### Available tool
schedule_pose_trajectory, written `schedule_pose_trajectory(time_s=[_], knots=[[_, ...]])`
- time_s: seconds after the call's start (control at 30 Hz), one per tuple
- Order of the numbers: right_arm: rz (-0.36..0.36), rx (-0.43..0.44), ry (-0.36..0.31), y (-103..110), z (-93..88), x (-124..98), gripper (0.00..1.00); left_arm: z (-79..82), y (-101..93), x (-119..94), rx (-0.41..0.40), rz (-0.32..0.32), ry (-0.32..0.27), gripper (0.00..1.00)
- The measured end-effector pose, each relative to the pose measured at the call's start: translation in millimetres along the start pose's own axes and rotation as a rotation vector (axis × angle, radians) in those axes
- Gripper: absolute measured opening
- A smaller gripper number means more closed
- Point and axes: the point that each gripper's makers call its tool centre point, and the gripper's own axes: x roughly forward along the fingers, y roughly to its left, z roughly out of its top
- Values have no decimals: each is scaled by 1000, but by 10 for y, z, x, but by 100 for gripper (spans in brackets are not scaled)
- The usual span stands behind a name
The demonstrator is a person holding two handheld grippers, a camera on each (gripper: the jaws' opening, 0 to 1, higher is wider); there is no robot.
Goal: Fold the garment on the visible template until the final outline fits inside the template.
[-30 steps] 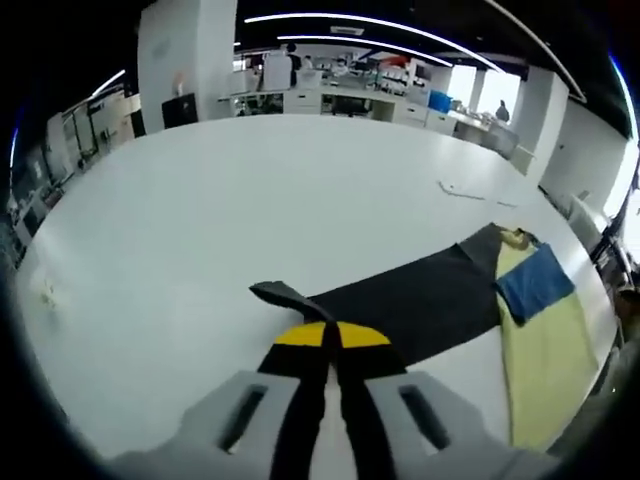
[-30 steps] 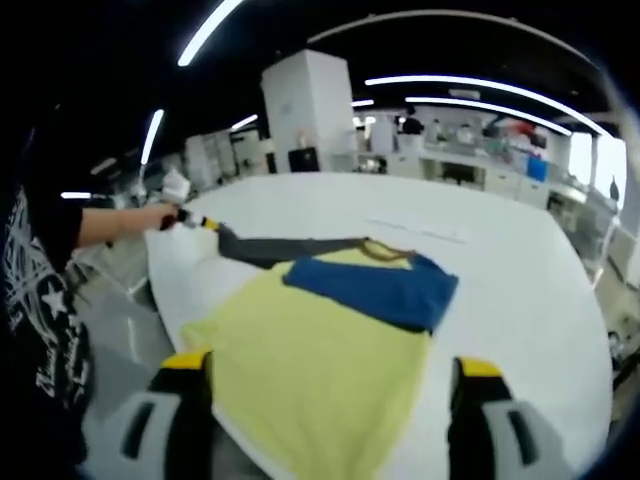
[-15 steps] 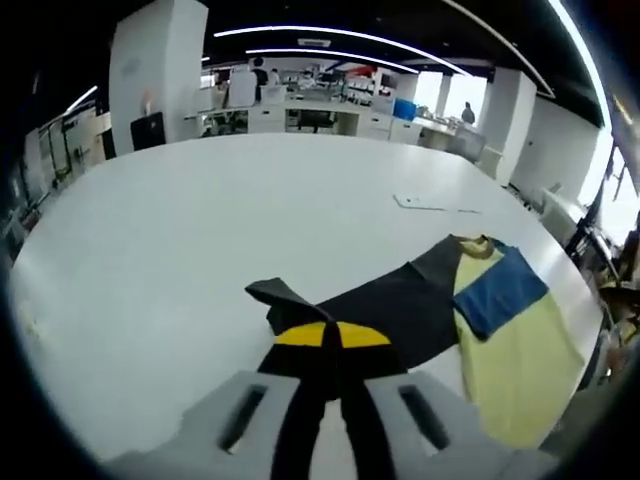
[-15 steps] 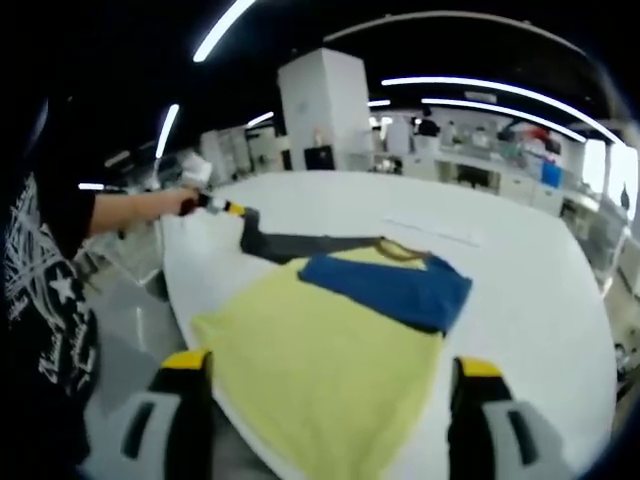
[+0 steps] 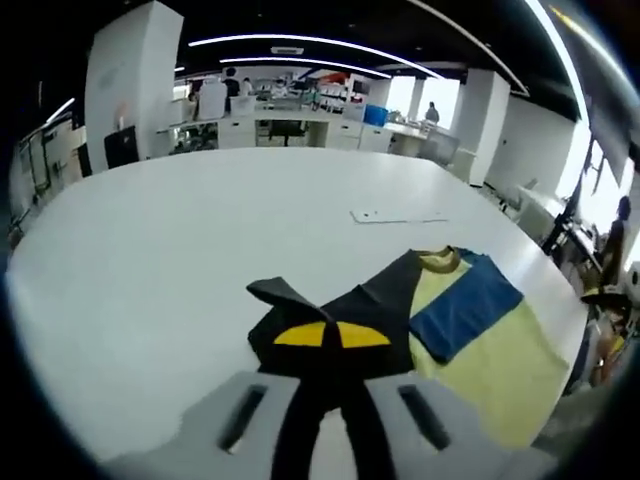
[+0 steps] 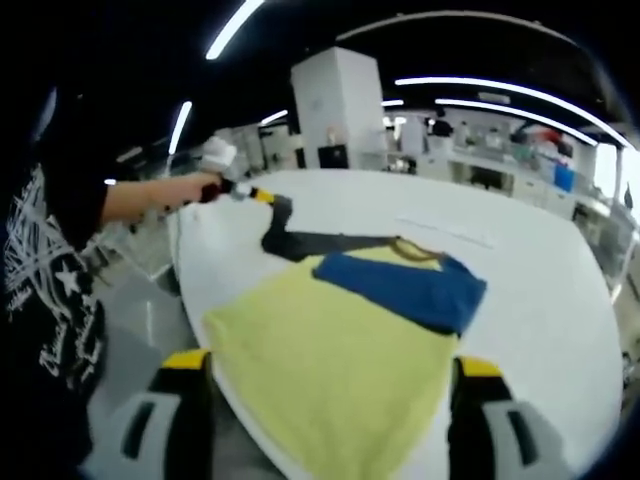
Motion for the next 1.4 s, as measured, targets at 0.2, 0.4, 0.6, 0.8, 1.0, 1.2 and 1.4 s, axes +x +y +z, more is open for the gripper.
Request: schedule_pose_trajectory(time_s=[0.2, 0.4, 0.6, 0.8, 1.0, 1.2, 1.4], knots=[[13, -8, 6, 40, -16, 24, 99, 128, -224, 91, -1, -43, -25, 0], [23, -15, 6, 69, -13, 51, 99, 225, -441, 161, 3, -77, -44, 0], [26, -14, 5, 81, -26, 56, 99, 315, -643, 237, -14, -112, -63, 0], [18, -19, 14, 66, -57, 55, 99, 408, -787, 291, -26, -121, -89, 0], [12, -19, 20, 47, -79, 65, 99, 483, -979, 360, -37, -159, -100, 0], [12, -21, 28, 49, -97, 89, 99, 540, -1196, 445, -53, -203, -106, 0], [7, -26, 41, 20, -132, 107, 99, 570, -1365, 505, -86, -232, -111, 0]])
